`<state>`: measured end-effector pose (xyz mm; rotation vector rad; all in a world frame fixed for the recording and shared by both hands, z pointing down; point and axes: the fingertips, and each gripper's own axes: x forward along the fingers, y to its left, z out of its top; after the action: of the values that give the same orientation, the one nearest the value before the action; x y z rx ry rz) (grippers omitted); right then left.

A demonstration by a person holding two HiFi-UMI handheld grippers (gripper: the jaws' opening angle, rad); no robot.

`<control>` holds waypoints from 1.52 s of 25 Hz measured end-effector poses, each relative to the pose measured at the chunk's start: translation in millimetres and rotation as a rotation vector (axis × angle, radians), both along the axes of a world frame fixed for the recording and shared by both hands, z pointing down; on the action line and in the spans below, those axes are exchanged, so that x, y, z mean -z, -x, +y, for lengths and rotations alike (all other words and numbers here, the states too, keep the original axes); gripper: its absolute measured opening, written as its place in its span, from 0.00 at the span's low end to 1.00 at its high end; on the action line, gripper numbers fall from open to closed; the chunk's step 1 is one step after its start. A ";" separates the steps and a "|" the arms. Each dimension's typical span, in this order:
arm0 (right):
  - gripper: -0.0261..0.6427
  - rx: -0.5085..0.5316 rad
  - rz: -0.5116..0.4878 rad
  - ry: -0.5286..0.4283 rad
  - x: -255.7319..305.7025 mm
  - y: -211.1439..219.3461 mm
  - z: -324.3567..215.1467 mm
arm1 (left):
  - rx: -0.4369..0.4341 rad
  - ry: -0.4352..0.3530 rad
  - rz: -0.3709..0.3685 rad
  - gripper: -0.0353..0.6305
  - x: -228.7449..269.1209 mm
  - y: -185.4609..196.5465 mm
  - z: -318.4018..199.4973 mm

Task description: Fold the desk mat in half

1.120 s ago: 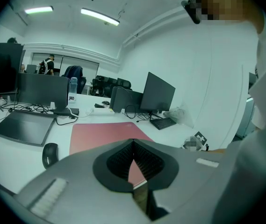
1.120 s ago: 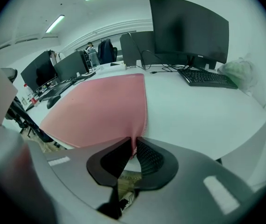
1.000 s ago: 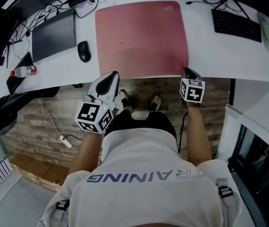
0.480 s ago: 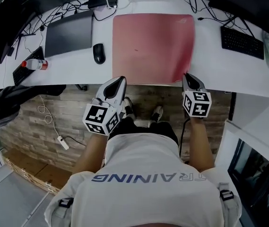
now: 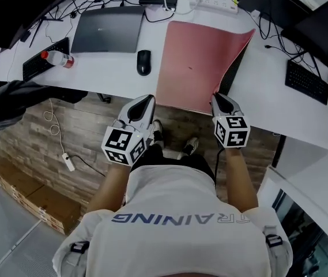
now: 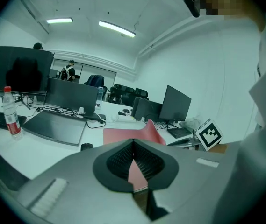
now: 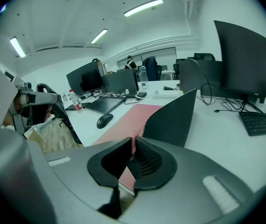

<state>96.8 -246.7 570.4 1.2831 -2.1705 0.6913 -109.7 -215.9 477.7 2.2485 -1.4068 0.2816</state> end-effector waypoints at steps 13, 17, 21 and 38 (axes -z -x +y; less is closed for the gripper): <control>0.11 0.204 -0.031 0.104 -36.6 132.2 7.0 | 0.132 0.003 -0.038 0.06 -5.0 107.2 13.9; 0.11 0.245 -0.023 0.144 -52.2 161.4 16.6 | 0.148 -0.002 -0.040 0.06 -5.6 129.5 17.3; 0.11 0.280 -0.009 0.171 -62.4 182.7 26.9 | 0.161 -0.003 -0.041 0.06 -4.4 147.3 22.1; 0.07 0.068 -0.183 -0.126 22.8 100.8 16.9 | 0.074 -0.102 -0.011 0.06 28.7 105.8 25.2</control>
<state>-3.9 -229.7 547.6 1.2443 -2.4283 0.6778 -215.6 -190.7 449.0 2.2726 -1.5382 0.2015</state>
